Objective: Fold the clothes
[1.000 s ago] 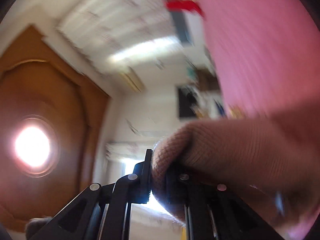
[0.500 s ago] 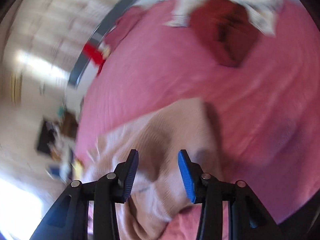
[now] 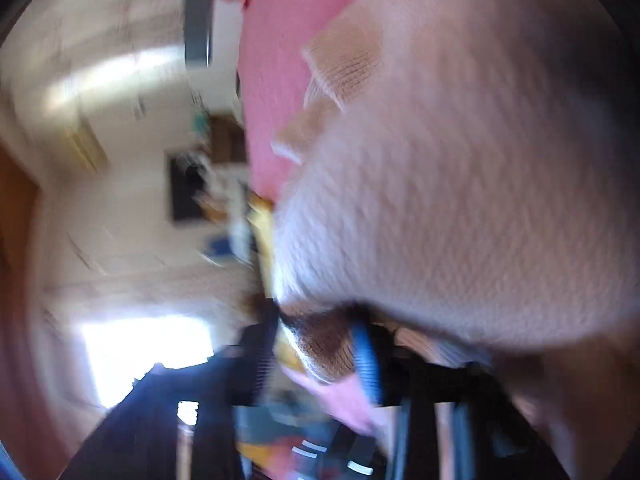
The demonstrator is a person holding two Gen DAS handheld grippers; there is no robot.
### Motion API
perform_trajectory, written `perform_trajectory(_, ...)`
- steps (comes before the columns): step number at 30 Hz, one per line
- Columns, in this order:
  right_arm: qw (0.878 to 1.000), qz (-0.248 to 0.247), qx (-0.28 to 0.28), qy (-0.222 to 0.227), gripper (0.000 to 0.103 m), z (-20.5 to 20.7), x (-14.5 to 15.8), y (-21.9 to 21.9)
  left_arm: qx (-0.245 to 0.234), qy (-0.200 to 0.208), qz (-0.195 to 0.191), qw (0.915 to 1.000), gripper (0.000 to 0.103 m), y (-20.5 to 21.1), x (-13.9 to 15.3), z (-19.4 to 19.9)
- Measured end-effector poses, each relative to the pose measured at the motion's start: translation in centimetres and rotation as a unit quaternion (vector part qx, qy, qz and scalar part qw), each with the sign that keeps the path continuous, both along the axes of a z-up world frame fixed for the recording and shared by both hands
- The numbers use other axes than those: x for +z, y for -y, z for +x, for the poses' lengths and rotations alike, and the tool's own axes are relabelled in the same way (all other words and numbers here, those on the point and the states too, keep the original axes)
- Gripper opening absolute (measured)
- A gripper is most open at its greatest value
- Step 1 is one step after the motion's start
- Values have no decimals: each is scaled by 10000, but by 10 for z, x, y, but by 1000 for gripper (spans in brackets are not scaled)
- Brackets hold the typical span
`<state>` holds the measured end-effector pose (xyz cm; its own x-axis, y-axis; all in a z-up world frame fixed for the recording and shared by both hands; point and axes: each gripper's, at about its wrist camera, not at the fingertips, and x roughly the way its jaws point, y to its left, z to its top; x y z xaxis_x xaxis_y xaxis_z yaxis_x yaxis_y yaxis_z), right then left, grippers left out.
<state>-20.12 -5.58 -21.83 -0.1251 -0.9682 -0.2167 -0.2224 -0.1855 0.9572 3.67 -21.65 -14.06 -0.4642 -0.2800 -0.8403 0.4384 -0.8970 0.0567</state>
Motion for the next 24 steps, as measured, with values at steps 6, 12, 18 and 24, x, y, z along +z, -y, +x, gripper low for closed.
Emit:
perform_trajectory(6, 9721, -424, -1685, -1574, 9, -61, 117, -155, -95, 52, -126, 9999, 103, -2, 2, -5)
perform_trajectory(12, 8917, 1028, -4112, -1589, 32, -97, 160, -386, -271, -89, -397, 9988, 103, -5, 14, -18)
perform_trajectory(18, 9152, 1154, -3797, -701, 48, -24, 106, -427, -336, -137, -422, 9985, 103, -5, 21, -38)
perform_trajectory(24, 9666, 2120, -740, -1235, 49, 72, 107, -301, -562, 117, -796, 9952, 103, -27, 15, -55)
